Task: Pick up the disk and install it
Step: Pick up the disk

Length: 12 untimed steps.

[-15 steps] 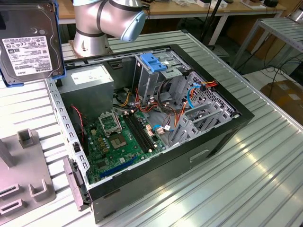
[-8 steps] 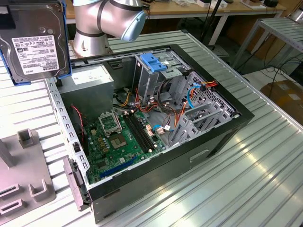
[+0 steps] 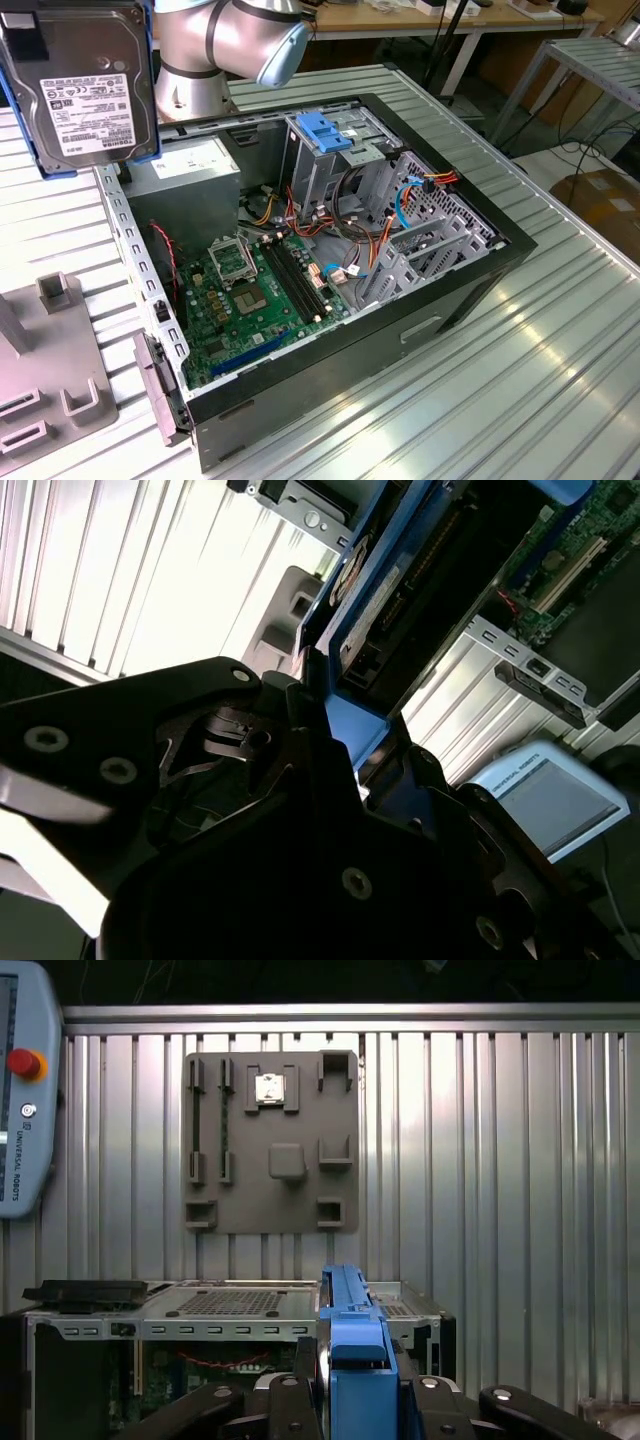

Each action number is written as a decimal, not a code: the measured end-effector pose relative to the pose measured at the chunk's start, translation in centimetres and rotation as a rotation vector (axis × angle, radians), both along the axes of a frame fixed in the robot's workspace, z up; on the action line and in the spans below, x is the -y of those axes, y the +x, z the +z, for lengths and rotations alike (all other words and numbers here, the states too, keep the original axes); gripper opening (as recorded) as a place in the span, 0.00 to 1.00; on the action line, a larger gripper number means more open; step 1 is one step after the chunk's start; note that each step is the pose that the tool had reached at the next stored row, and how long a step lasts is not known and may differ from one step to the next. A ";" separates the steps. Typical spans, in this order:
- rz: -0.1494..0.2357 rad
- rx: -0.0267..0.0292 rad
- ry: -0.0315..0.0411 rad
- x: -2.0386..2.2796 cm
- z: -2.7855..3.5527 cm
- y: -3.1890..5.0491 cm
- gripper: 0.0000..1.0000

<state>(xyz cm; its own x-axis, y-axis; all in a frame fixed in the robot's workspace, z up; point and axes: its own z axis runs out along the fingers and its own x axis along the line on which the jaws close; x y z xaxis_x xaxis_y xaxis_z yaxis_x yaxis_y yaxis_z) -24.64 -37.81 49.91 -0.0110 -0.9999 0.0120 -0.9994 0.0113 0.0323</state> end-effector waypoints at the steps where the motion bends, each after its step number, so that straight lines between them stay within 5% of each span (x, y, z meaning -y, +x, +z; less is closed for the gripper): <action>1: 0.000 0.0000 0.0000 0.03 0.00 0.07 0.37; 8: 0.000 0.0002 0.0001 0.50 -0.04 0.49 0.37; 12: 0.000 0.0062 0.0000 0.54 -0.15 0.88 0.37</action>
<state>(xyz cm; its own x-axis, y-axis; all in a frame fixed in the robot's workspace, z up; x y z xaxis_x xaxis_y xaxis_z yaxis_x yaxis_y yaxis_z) -23.76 -38.35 49.76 -0.0114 -0.9999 0.0120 -0.9996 0.0117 0.0261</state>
